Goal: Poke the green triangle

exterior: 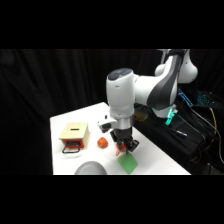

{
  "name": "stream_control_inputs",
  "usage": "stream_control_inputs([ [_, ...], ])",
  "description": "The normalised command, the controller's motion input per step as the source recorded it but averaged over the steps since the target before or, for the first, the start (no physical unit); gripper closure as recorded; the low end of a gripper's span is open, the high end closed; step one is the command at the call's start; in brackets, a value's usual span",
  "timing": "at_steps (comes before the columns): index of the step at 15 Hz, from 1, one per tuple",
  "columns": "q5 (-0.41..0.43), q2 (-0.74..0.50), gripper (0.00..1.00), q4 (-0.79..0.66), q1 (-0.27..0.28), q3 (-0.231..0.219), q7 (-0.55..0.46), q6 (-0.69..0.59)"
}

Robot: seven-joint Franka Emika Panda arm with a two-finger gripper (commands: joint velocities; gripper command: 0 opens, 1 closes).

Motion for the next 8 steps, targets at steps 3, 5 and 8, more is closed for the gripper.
stream_control_inputs([
  [3,-0.055,-0.41,0.00,-0.12,-0.003,-0.022,0.14,-0.27],
  [5,-0.086,-0.37,0.00,-0.08,-0.003,-0.028,0.15,-0.25],
  [8,-0.103,-0.34,0.00,-0.06,-0.006,-0.021,0.14,-0.21],
])
